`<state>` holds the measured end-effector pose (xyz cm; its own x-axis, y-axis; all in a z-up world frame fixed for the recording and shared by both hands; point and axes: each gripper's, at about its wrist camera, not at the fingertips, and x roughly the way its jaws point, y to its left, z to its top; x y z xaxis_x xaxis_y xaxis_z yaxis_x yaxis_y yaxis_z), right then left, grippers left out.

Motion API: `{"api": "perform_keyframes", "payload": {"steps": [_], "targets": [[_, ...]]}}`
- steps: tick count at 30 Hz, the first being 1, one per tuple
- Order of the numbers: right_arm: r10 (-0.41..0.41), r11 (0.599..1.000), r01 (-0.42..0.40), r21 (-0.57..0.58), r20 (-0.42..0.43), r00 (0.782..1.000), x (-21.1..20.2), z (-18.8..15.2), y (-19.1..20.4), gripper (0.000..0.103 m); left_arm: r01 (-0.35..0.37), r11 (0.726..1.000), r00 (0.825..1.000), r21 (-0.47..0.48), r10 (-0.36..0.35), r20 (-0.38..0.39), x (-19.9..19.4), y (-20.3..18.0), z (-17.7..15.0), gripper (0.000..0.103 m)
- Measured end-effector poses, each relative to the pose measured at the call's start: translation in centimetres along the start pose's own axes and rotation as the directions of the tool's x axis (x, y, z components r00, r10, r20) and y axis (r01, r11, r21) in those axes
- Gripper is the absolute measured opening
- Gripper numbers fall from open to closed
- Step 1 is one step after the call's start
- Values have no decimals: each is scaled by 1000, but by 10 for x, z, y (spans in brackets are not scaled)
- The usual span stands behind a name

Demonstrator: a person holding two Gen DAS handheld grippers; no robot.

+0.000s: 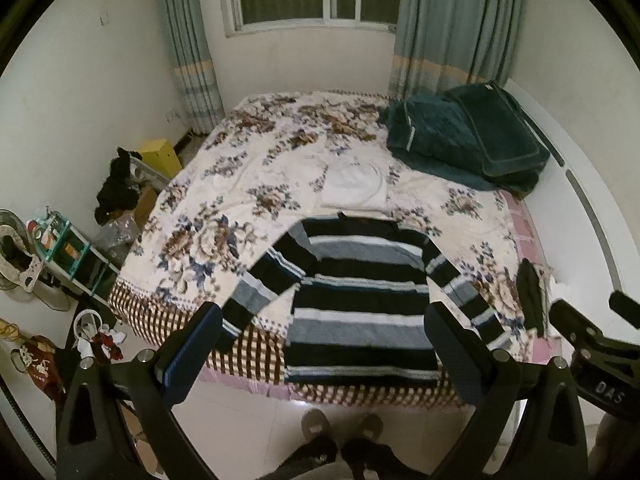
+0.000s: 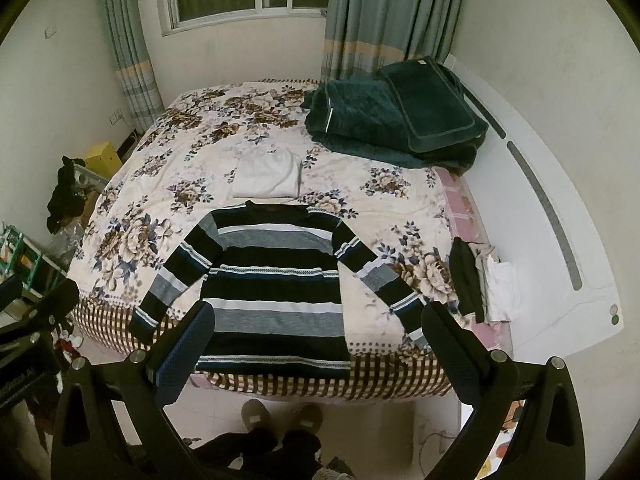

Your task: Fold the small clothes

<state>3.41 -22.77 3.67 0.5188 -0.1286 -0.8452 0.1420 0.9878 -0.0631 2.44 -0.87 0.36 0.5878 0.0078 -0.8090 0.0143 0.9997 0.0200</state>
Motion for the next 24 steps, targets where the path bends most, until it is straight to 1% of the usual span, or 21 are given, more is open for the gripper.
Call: {"api": "perform_keyframes", "payload": {"steps": [2, 5, 7, 10, 12, 14, 16, 17, 19, 20, 21, 22, 23, 24], "targets": [[32, 999, -31, 36, -20, 999, 8, 4, -7, 103, -26, 1000, 999, -5, 26, 40, 10, 2, 4, 103], [68, 992, -60, 115, -68, 995, 38, 7, -22, 103, -67, 998, 993, -3, 67, 92, 36, 9, 7, 103], [80, 980, -59, 191, -103, 992, 64, 5, -40, 103, -78, 997, 993, 12, 76, 89, 61, 16, 6, 103], [49, 948, 2, 318, -155, 987, 109, -10, -80, 103, -73, 997, 996, 36, 71, 57, 103, 20, 8, 103], [26, 912, 58, 406, -198, 980, 145, -21, -118, 103, -84, 995, 996, 61, 82, 25, 136, 16, 7, 103], [0, 872, 120, 474, -245, 970, 178, -39, -155, 103, -96, 992, 995, 87, 99, -24, 169, 10, 4, 103], [-13, 820, 178, 544, -295, 956, 215, -63, -203, 103, -115, 988, 991, 106, 122, -60, 198, 4, -2, 103], [-15, 791, 205, 577, -317, 948, 234, -76, -227, 103, -127, 985, 988, 114, 135, -72, 205, 2, -7, 103], [-10, 728, 249, 639, -353, 936, 271, -102, -276, 103, -153, 980, 981, 123, 166, -104, 232, -8, -13, 103], [2, 690, 266, 674, -369, 930, 288, -116, -302, 103, -171, 977, 975, 125, 186, -122, 246, -14, -14, 103], [26, 637, 278, 720, -380, 925, 313, -134, -332, 103, -184, 975, 970, 123, 200, -136, 257, -19, -13, 103], [42, 602, 280, 748, -379, 924, 330, -146, -353, 103, -194, 973, 966, 122, 211, -147, 269, -23, -14, 103], [63, 557, 282, 781, -379, 923, 354, -162, -377, 103, -209, 970, 962, 124, 227, -154, 279, -28, -14, 103], [79, 524, 290, 801, -385, 920, 378, -175, -398, 103, -225, 966, 955, 123, 244, -166, 294, -35, -15, 103]]}}
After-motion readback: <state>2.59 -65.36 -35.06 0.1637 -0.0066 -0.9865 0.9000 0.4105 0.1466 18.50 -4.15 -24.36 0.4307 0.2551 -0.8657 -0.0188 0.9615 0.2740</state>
